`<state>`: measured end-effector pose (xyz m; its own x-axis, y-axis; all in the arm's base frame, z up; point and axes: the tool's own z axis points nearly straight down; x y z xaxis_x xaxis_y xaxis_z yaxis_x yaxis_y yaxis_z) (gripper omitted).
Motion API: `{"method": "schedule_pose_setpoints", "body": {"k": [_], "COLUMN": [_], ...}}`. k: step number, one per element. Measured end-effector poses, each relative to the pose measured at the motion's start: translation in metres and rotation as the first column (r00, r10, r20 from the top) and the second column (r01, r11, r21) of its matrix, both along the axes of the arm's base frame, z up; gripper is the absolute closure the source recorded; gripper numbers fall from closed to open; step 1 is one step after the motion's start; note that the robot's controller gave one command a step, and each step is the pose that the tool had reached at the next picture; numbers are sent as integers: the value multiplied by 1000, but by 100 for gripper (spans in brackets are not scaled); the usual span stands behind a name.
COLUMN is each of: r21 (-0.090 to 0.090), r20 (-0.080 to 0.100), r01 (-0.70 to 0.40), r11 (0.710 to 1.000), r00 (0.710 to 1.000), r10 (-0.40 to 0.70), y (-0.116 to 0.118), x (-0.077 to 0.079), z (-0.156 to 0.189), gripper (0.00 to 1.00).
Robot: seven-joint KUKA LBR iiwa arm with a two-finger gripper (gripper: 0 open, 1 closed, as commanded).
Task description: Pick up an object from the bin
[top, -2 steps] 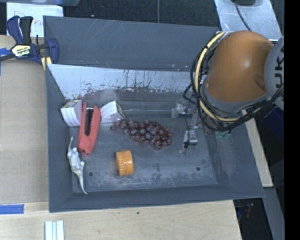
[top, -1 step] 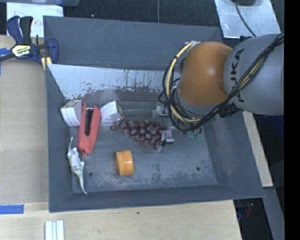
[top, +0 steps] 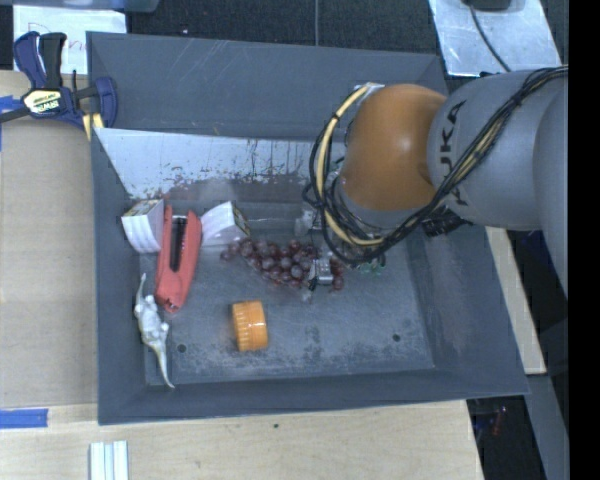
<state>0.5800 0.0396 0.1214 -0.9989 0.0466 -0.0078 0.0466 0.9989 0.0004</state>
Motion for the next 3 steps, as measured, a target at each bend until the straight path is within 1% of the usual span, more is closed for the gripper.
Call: {"method": "schedule_pose_setpoints", "body": {"k": [1, 2, 3], "r21": [2, 3, 5], "r20": [0, 8, 7], "r01": [85, 139, 202], "r11": [996, 990, 979], "r00": [996, 990, 979], "r10": [-85, -139, -202], "y": [7, 0, 8], "x": [3, 1, -6], "z": [-6, -53, -51], "gripper": [0, 0, 100]}}
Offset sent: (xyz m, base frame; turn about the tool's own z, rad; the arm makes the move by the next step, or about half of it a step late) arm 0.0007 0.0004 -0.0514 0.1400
